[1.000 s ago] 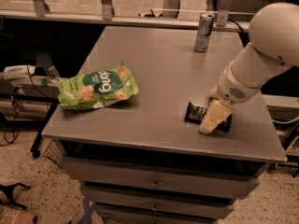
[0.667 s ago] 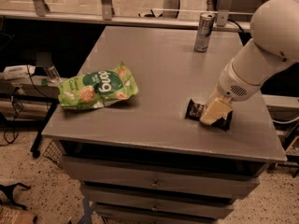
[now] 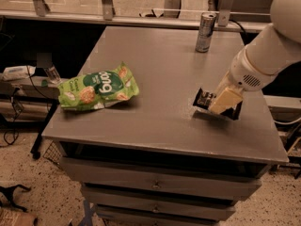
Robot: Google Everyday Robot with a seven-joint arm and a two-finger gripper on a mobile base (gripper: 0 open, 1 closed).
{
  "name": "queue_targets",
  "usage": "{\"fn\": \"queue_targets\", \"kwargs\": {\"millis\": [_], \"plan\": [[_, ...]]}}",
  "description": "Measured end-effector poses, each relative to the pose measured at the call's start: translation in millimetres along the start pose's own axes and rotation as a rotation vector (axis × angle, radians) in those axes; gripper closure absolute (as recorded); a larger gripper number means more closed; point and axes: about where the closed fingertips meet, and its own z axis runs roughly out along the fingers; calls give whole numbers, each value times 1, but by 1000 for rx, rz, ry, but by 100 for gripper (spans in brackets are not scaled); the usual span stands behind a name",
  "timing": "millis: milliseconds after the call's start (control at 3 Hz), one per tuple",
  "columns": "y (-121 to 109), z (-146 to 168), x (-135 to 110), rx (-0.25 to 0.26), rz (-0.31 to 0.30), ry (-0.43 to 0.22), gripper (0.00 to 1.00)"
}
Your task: Pick rxbar chocolate
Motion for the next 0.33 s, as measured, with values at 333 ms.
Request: {"fn": "queue_targets", "kwargs": {"millis": [333], "plan": [[-16, -41, -7, 93, -21, -60, 100]]}}
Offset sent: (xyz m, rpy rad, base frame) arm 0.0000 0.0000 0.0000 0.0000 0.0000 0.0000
